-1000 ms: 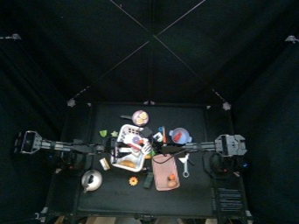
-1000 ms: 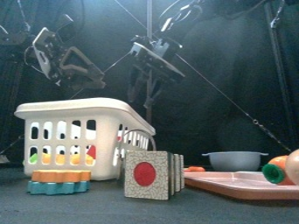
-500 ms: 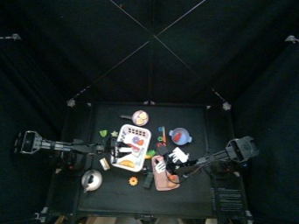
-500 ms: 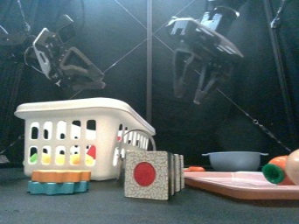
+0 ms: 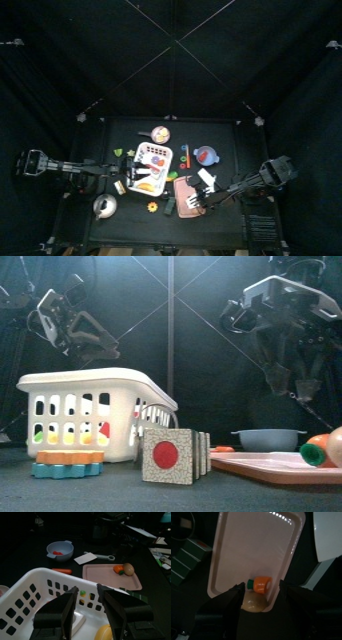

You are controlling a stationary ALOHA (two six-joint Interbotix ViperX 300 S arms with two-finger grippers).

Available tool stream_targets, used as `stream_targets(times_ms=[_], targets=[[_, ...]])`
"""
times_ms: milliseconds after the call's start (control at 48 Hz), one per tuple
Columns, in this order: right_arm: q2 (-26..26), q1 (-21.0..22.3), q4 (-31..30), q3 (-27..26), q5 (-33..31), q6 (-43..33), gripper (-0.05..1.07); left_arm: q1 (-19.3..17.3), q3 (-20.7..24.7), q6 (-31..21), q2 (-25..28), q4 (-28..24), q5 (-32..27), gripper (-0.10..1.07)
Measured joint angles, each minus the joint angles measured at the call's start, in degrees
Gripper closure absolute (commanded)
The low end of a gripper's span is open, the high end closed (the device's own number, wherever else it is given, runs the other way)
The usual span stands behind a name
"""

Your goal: Grab carrot top

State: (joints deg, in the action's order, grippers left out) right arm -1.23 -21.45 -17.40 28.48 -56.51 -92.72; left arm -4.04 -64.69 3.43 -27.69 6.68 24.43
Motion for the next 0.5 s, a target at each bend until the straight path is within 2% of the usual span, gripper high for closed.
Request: stream_targets(times_ms=[250,500], targets=[[3.3,-0.4,4.6,-0.2,4.9,0.7,0.13,-0.4,-0.1,-0.1,0.1,0.1,0.0,0.2],[5.4,-0.4,5.2,0.0,5.3,0.7,0.13,-0.6,-0.2,-0.1,0.0,0.1,0.0,0.2]])
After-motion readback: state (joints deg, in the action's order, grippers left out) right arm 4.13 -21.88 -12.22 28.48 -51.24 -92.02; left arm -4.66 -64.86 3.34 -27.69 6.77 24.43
